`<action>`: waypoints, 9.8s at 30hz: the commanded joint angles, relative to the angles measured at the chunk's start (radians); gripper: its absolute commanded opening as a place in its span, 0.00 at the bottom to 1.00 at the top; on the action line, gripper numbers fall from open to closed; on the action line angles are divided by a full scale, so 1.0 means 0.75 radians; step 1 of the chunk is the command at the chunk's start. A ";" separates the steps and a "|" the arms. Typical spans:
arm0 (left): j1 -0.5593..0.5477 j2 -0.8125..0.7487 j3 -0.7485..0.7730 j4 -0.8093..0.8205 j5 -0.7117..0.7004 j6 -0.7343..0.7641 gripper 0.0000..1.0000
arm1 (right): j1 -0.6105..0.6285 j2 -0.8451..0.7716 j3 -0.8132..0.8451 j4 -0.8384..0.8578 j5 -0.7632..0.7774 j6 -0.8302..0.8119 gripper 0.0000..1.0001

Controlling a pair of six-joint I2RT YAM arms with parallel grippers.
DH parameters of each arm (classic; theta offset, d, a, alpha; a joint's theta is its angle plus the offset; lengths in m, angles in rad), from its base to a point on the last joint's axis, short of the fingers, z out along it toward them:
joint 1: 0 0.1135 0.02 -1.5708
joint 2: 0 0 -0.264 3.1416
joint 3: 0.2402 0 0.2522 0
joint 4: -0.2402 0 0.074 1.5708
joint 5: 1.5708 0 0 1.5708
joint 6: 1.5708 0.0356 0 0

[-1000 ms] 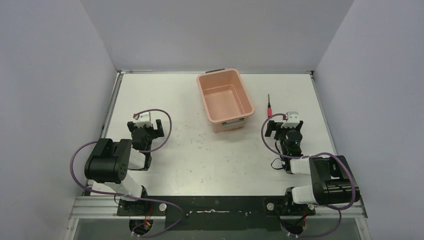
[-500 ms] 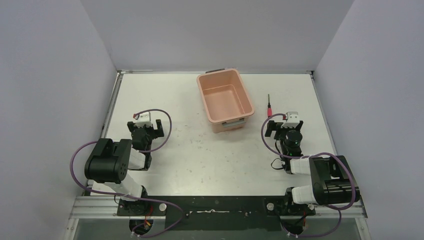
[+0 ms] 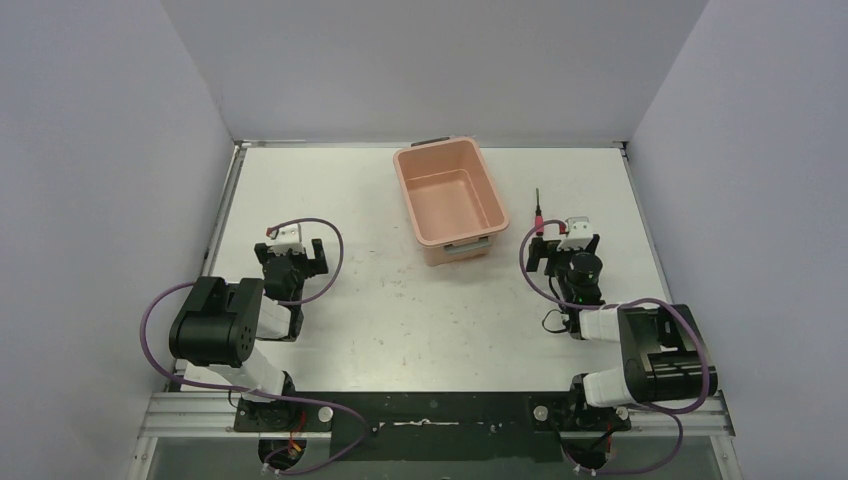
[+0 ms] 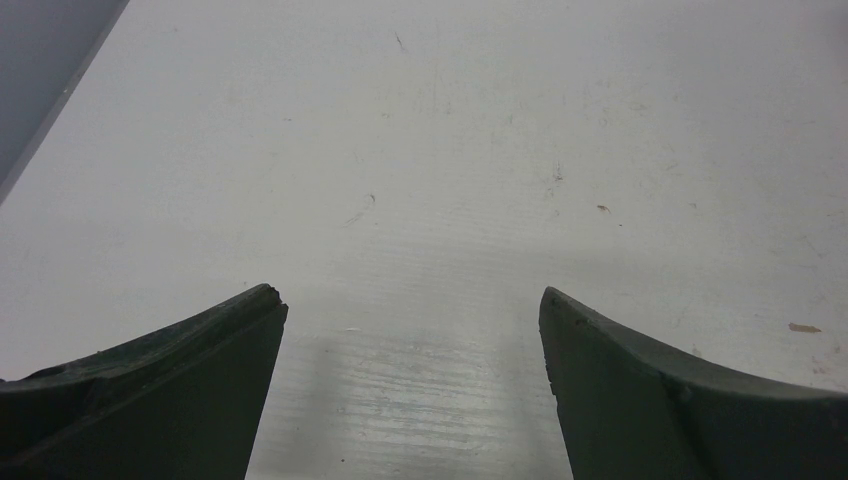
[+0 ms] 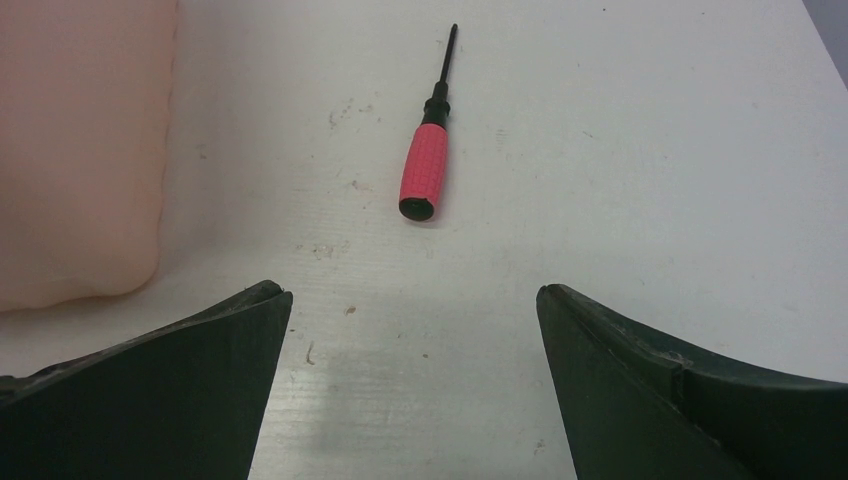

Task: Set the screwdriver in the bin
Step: Pick up the screwdriver from the center of the board, then place the screwdriver in the bin, then reset both arms

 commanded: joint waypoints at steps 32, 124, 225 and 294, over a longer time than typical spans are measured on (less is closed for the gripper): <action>0.003 -0.009 0.018 0.052 0.011 0.007 0.97 | 0.079 -0.293 1.137 -1.165 0.172 -0.089 1.00; 0.001 -0.009 0.019 0.050 0.011 0.007 0.97 | -0.003 0.637 1.686 -1.865 0.234 0.165 0.00; 0.001 -0.010 0.018 0.050 0.011 0.008 0.97 | 0.654 0.896 1.631 -1.656 0.205 0.299 0.10; 0.001 -0.010 0.018 0.050 0.011 0.007 0.97 | 0.627 0.595 2.544 -2.215 0.263 0.079 1.00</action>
